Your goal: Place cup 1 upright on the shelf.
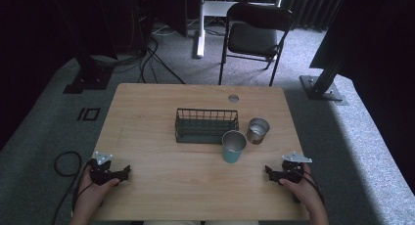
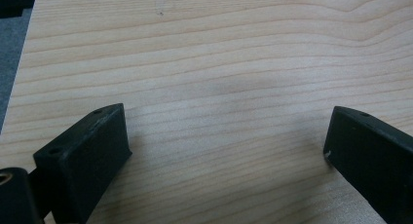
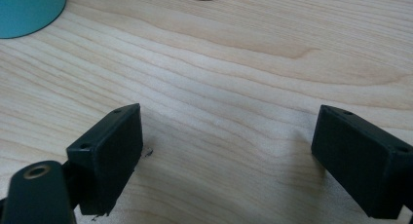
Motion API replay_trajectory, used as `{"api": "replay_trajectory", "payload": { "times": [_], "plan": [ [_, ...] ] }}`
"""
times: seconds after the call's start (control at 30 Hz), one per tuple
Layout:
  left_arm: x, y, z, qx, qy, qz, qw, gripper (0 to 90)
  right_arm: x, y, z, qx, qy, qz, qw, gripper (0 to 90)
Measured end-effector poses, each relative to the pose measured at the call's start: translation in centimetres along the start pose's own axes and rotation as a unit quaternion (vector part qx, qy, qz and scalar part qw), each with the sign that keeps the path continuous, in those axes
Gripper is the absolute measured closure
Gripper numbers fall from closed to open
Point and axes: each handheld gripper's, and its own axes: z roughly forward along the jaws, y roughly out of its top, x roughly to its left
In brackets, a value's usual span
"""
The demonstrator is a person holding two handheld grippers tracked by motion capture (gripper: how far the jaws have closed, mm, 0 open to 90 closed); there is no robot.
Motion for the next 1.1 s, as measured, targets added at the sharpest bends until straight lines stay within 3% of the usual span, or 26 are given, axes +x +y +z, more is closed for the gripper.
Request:
{"api": "replay_trajectory", "payload": {
  "times": [0.67,0.73,0.83,0.97,1.1],
  "plan": [
    [-0.2,-0.1,-0.1,0.0,0.004,-0.004,1.0,3.3,0.0,0.0,0.0,0.0,0.0,0.0,1.0,11.1],
    [-0.1,-0.1,-0.1,0.0,-0.003,0.004,1.0,3.3,0.0,0.0,0.0,0.0,0.0,0.0,1.0,11.1],
    [-0.2,-0.2,-0.2,0.001,-0.028,0.032,0.9991,3.3,0.0,0.0,0.0,0.0,0.0,0.0,1.0,11.2],
    [-0.7,0.0,-0.2,-0.002,-0.027,0.055,0.9981,3.3,0.0,0.0,0.0,0.0,0.0,0.0,1.0,11.2],
    [-1.4,0.5,-0.5,-0.01,-0.042,0.07,0.9967,3.3,0.0,0.0,0.0,0.0,0.0,0.0,1.0,11.2]
  ]
}}
